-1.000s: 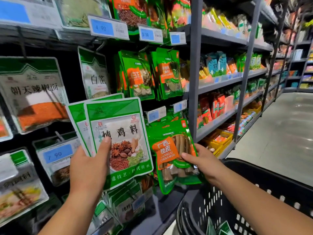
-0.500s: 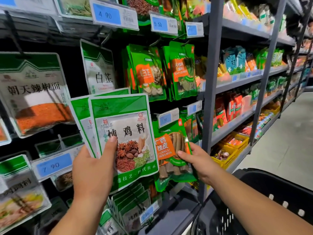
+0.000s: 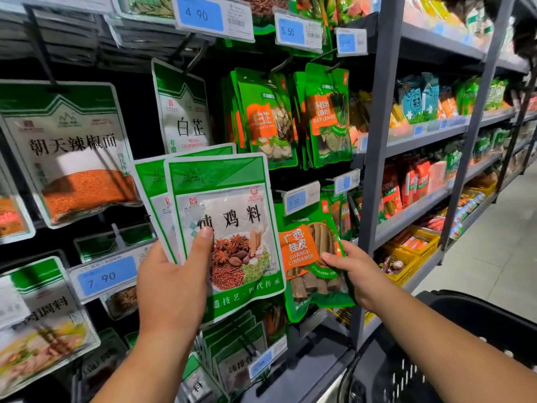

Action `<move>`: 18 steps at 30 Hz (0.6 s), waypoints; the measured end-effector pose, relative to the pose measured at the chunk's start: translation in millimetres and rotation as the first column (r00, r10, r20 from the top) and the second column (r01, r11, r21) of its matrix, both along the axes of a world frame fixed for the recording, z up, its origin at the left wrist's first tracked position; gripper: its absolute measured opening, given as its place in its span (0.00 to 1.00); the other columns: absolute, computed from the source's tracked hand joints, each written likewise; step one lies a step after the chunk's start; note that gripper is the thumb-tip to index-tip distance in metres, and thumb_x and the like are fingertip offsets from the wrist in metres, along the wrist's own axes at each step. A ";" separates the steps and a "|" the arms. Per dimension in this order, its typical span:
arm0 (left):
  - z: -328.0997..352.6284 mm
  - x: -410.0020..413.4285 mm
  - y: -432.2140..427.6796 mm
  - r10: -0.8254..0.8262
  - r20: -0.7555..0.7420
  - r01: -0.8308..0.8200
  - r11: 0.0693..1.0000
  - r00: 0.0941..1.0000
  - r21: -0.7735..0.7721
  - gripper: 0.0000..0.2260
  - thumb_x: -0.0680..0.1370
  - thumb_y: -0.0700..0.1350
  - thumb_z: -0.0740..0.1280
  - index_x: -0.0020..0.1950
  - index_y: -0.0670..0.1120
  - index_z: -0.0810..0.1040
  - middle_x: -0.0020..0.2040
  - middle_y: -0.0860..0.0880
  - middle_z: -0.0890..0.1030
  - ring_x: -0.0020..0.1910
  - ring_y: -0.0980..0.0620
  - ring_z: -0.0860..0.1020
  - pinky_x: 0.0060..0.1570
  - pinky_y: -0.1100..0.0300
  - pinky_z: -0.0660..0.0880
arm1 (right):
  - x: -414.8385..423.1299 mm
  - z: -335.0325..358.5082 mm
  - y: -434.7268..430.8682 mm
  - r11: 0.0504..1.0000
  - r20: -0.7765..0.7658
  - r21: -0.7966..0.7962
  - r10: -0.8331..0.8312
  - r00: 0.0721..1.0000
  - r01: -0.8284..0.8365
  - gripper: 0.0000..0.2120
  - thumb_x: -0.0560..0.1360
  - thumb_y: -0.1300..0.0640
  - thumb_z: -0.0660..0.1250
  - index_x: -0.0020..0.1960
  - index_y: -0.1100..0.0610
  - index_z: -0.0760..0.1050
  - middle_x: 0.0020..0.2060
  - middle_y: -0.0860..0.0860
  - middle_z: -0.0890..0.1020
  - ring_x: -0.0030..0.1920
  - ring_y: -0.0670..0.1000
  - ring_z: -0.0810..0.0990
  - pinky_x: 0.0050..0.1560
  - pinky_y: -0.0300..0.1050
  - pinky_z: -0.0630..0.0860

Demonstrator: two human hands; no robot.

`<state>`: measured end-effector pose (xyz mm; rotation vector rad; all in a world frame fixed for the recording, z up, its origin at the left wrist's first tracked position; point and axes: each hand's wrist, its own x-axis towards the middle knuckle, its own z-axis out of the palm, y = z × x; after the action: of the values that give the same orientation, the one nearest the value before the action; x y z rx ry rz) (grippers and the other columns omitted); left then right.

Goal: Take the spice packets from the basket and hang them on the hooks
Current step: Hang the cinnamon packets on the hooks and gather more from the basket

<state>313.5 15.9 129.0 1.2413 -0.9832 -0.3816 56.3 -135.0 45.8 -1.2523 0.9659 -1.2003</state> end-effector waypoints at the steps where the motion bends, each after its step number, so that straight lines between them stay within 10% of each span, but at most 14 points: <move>1: 0.3 -0.2 1.1 -0.006 -0.001 0.006 1.000 1.000 0.005 0.18 0.72 0.67 0.69 0.47 0.53 0.83 0.38 0.52 0.85 0.40 0.45 0.83 0.49 0.38 0.82 | -0.3 1.5 0.1 1.000 -0.005 -0.003 -0.003 1.000 0.003 0.10 0.77 0.60 0.72 0.57 0.50 0.81 0.49 0.49 0.88 0.54 0.53 0.85 0.56 0.51 0.78; 18: -0.8 4.3 -0.9 -0.033 -0.021 0.033 0.999 0.999 0.008 0.14 0.75 0.63 0.70 0.51 0.56 0.84 0.41 0.51 0.87 0.42 0.42 0.85 0.48 0.37 0.83 | 22.3 4.3 -26.1 1.000 -0.120 0.025 0.007 0.993 -0.004 0.09 0.79 0.59 0.72 0.59 0.54 0.82 0.51 0.49 0.88 0.54 0.48 0.83 0.48 0.40 0.72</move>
<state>317.8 15.0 128.1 1.2276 -0.9862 -0.4234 78.6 -161.1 50.1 -1.3183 1.0612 -1.1161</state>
